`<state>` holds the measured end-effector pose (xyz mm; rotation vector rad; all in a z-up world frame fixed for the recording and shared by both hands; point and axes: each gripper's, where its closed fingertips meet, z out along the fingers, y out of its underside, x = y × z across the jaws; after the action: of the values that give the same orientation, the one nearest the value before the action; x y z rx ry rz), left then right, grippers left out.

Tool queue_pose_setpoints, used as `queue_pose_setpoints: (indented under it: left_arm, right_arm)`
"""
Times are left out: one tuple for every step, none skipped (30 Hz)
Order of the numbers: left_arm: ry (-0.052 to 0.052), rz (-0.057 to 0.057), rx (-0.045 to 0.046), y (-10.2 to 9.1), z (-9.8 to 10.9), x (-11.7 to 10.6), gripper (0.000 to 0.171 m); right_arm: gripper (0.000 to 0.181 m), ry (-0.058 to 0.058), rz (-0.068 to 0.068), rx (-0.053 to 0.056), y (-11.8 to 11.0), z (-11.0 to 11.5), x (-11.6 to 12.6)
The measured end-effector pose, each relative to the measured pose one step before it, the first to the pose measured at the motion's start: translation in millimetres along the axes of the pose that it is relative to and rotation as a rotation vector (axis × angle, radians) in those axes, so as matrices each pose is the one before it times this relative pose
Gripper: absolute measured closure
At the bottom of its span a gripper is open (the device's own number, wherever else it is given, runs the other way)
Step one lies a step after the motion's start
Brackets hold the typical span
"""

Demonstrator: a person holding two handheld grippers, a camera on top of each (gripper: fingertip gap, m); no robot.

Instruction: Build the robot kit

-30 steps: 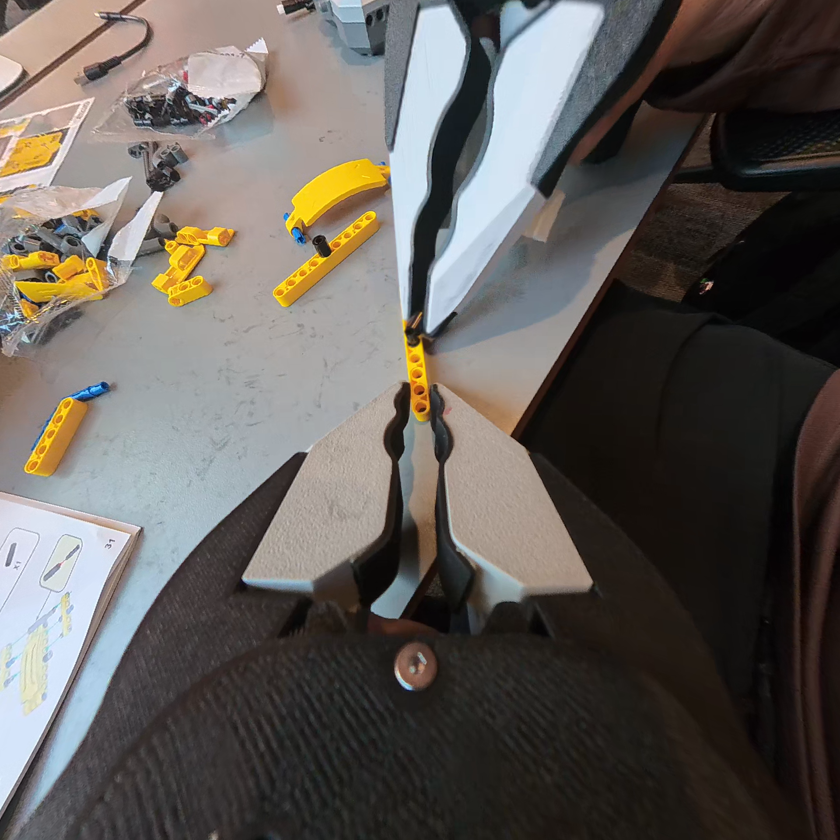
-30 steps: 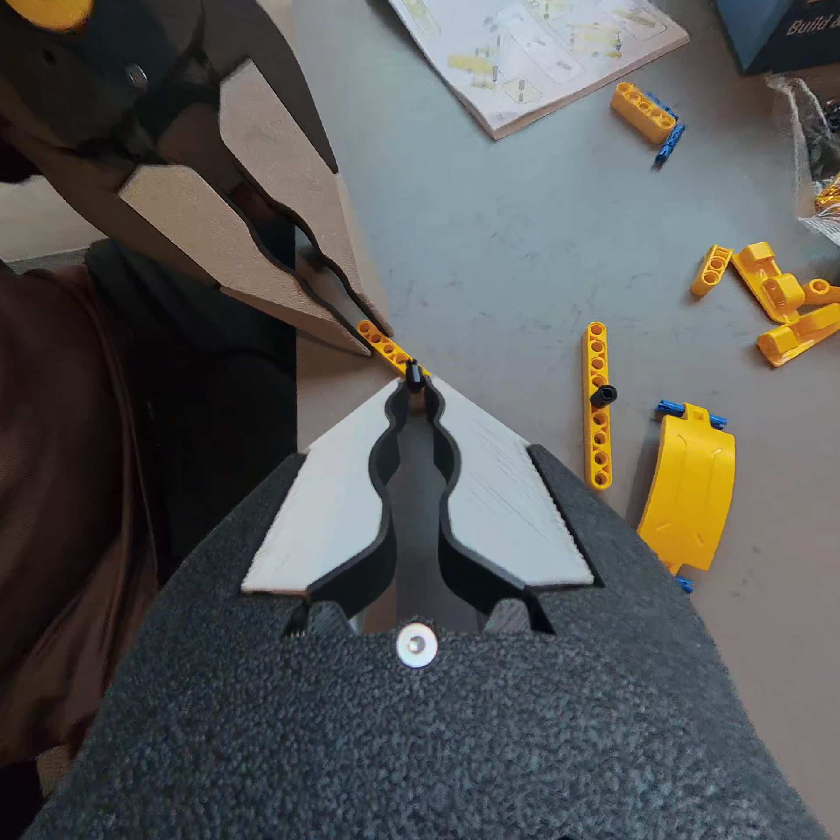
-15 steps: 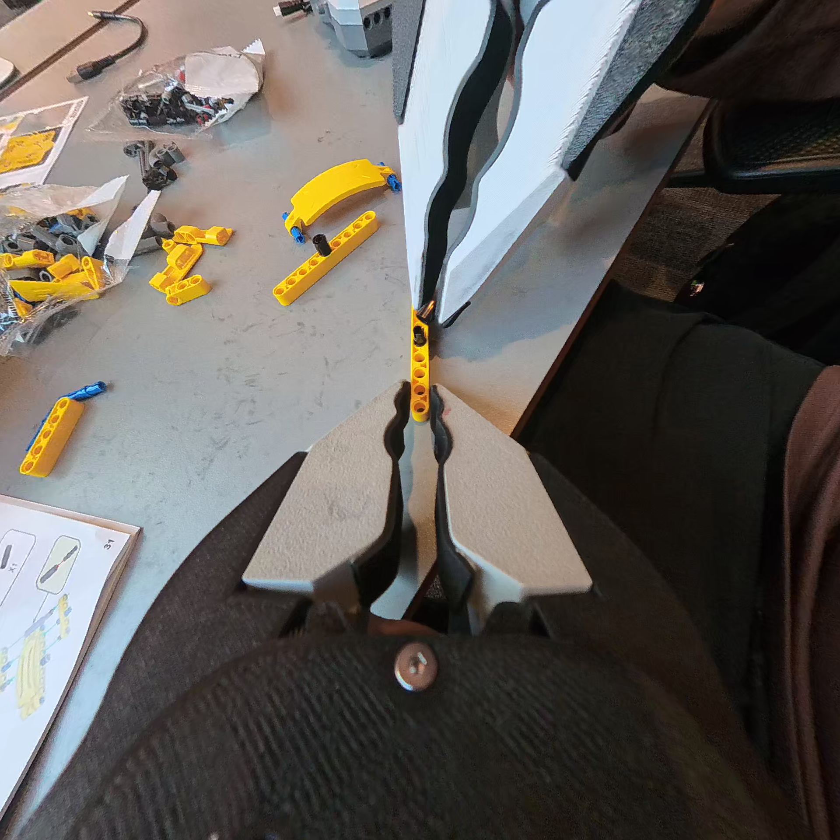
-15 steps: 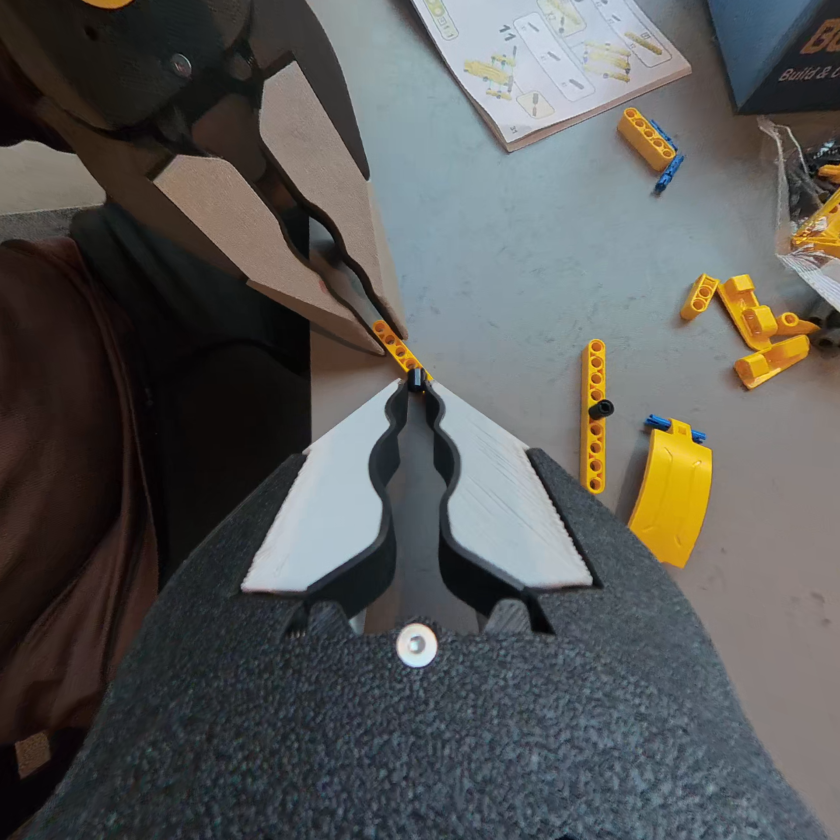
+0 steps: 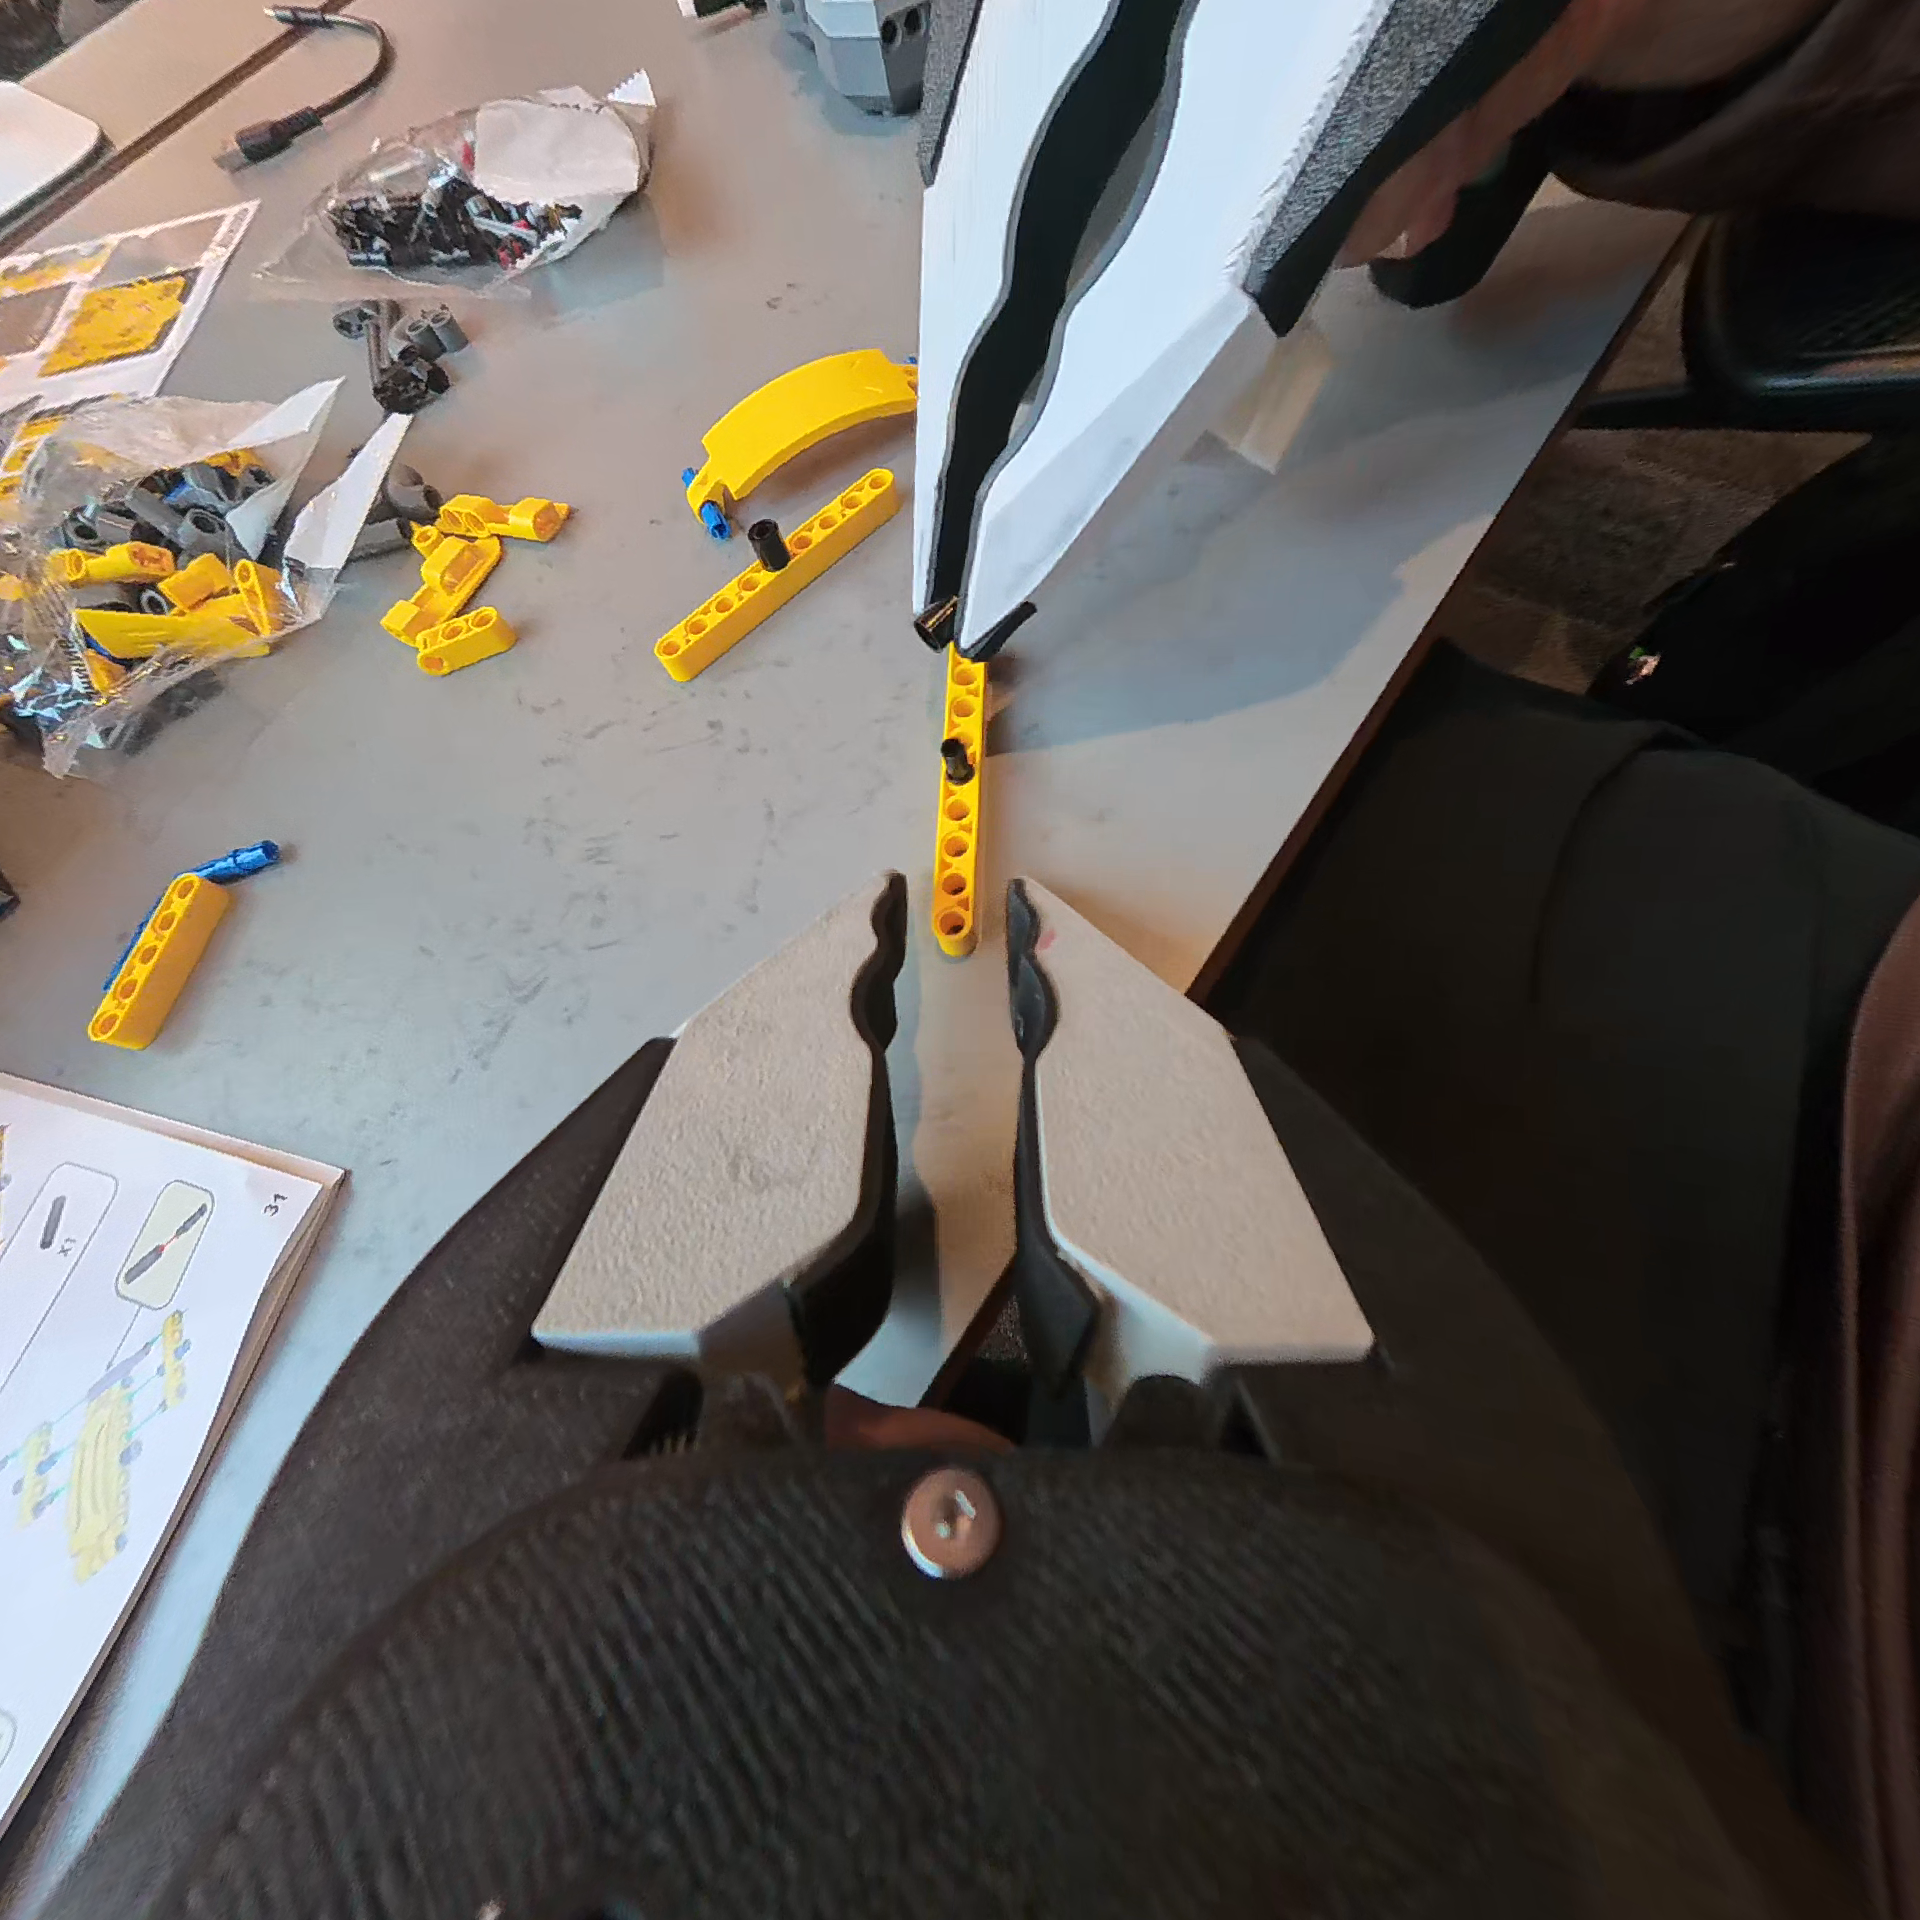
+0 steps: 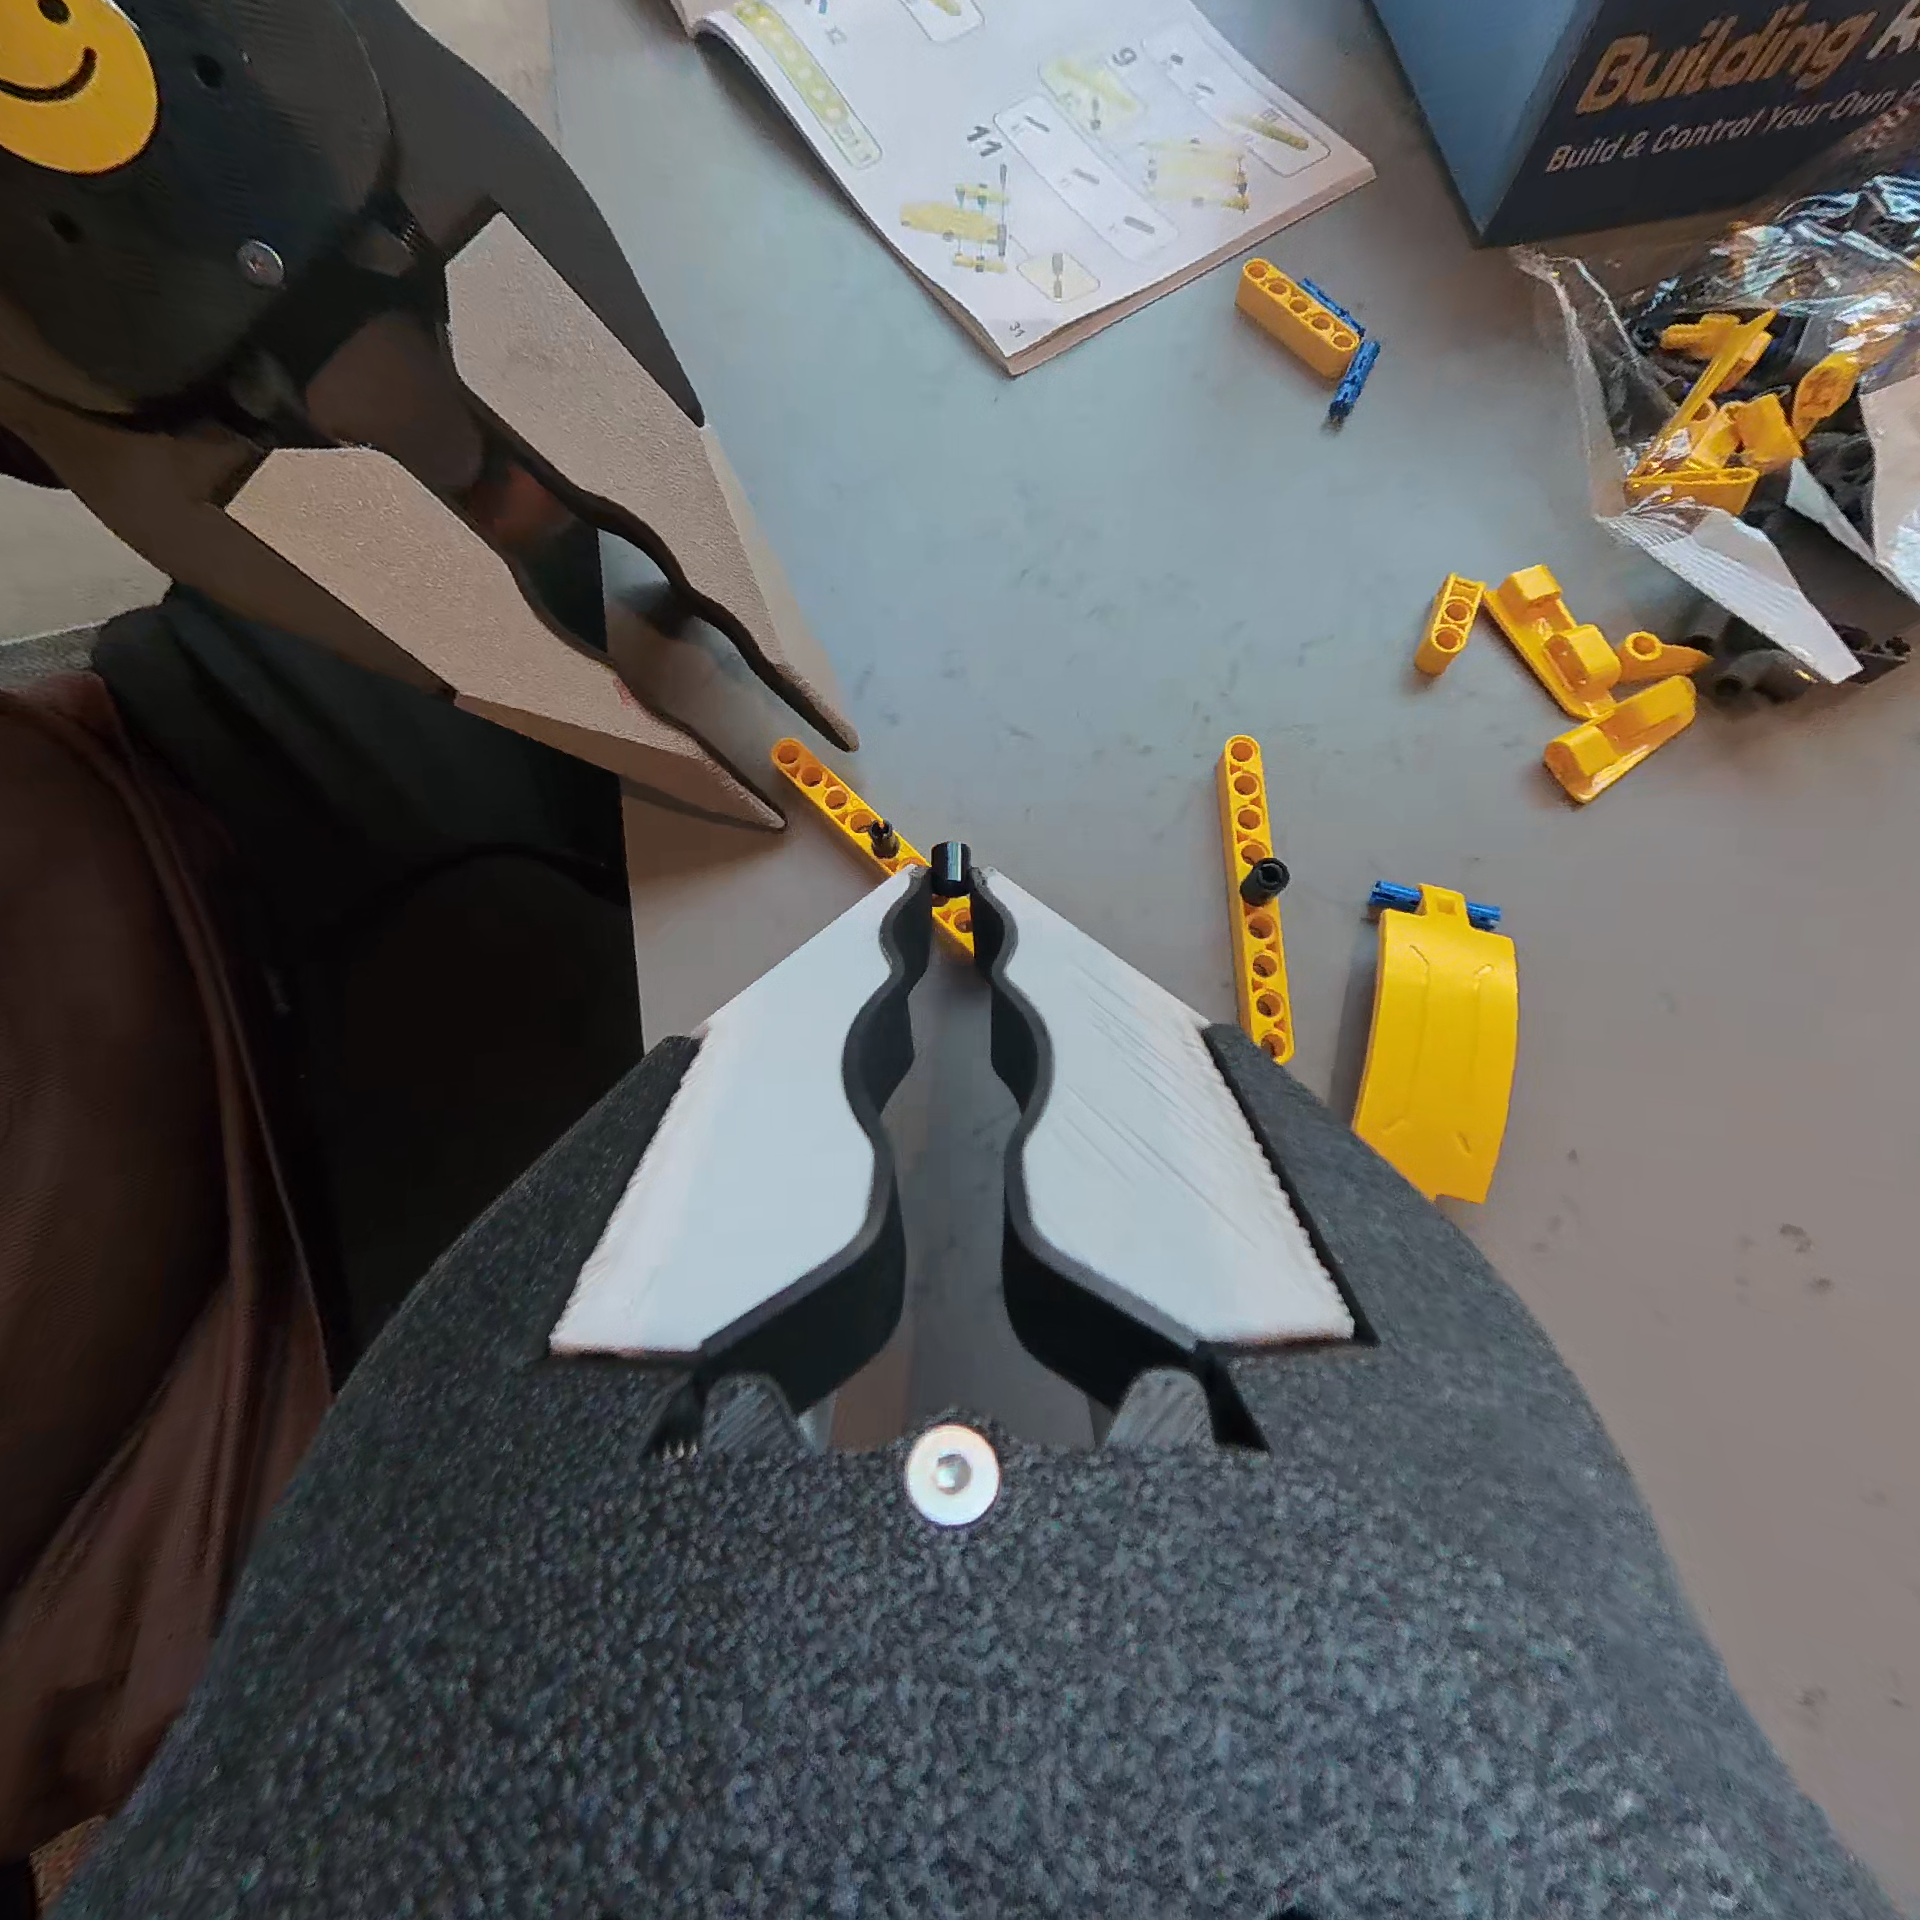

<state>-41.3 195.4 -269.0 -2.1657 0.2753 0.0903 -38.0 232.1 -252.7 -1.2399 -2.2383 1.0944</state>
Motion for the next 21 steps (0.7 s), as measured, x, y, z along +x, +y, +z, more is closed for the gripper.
queue_pose_setpoints:
  left_arm:
    - [0.0008, -0.0017, -0.00214, 0.01, -0.17, 0.48, 0.156]
    - [0.0119, -0.007, -0.0005, -0.28, -0.7, 1.28, 0.153]
    - [0.0087, -0.0131, 0.00497, -1.58, -1.54, 0.08, 0.151]
    - [-0.0023, -0.0122, 0.01384, -3.47, -2.71, -2.13, 0.149]
    - [-0.007, -0.0064, 0.01612, -4.45, -3.49, -3.05, 0.147]
    - [-0.006, 0.0023, 0.01309, -4.36, -3.86, -2.54, 0.146]
    - [-0.0084, 0.0127, 0.00905, -3.75, -3.68, -2.3, 0.145]
    - [-0.0139, 0.0237, 0.00674, -3.19, -3.61, -2.34, 0.143]
    - [-0.0193, 0.0314, 0.00775, -2.85, -3.37, -2.48, 0.143]
    - [-0.0219, 0.0324, 0.00654, -2.5, -3.01, -2.56, 0.143]
    - [-0.0231, 0.0296, 0.00701, -2.58, -2.48, -2.41, 0.144]
    - [-0.0195, 0.026, 0.01096, -3.02, -2.01, -1.69, 0.144]
    - [-0.0115, 0.0207, 0.01275, -3.16, -1.58, -0.33, 0.145]
    - [-0.0023, 0.0168, 0.01334, -3.09, -1.12, 0.95, 0.146]
    - [0.0003, 0.013, 0.01012, -2.18, -0.78, 1.35, 0.146]
    - [0.0003, 0.0112, 0.00498, -1.11, -0.34, 1.02, 0.147]
    - [-0.0015, 0.0104, 0.00309, -0.34, -0.28, 0.5, 0.147]
    - [0.0025, 0.0119, 0.00358, -0.38, -0.34, 0.97, 0.147]
    - [0.0016, 0.0161, 0.00961, -1.02, -0.74, 0.98, 0.147]
    - [0.0013, 0.0182, 0.00982, -1.22, -0.77, 0.85, 0.148]
    - [0.0061, 0.0206, 0.00379, -0.62, -0.69, 1.48, 0.149]
  right_arm:
    - [0.175, 0.0002, -0.004, 0.0008, 0.32, -0.41, -0.35]
    - [0.175, 0.001, -0.0052, 0.0056, -0.55, -0.76, -0.33]
    - [0.175, -0.0015, -0.0035, 0.012, -2.04, -1.21, -0.71]
    - [0.175, -0.005, 0.0031, 0.0189, -3.38, -1.65, -0.96]
    - [0.175, -0.01, 0.0134, 0.0266, -4.85, -1.98, -1.18]
    - [0.175, -0.0177, 0.0235, 0.0343, -5.82, -1.81, -1.83]
    - [0.175, -0.0242, 0.0315, 0.0367, -6.01, -1.55, -2.31]
    - [0.175, -0.0294, 0.0371, 0.0373, -5.75, -1.11, -2.65]
    - [0.175, -0.0385, 0.0414, 0.0374, -5.38, -0.73, -3.61]
    - [0.175, -0.0423, 0.0435, 0.0371, -5.11, -0.35, -3.77]
    - [0.175, -0.0426, 0.0424, 0.0364, -4.61, -0.06, -3.67]
    - [0.175, -0.0486, 0.041, 0.0315, -3.64, 0.32, -4.4]
    - [0.175, -0.0572, 0.0381, 0.0243, -2.69, 0.89, -5.77]
    - [0.175, -0.056, 0.0308, 0.018, -1.93, 1.32, -6.26]
    - [0.175, -0.0445, 0.0211, 0.0095, -0.81, 1.81, -5.06]
    - [0.175, -0.0356, 0.0134, 0.0005, 0.29, 2.02, -4.45]
    - [0.175, -0.029, 0.0087, -0.0085, 1.55, 2.07, -3.72]
    - [0.175, -0.0173, 0.0042, -0.0121, 2.19, 1.89, -2.49]
    - [0.175, -0.0107, -0.0004, -0.0147, 2.97, 1.6, -1.64]
    - [0.175, -0.011, -0.0022, -0.0164, 3.26, 1.42, -1.83]
    - [0.175, -0.0126, -0.0023, -0.0154, 3.05, 1.34, -1.93]
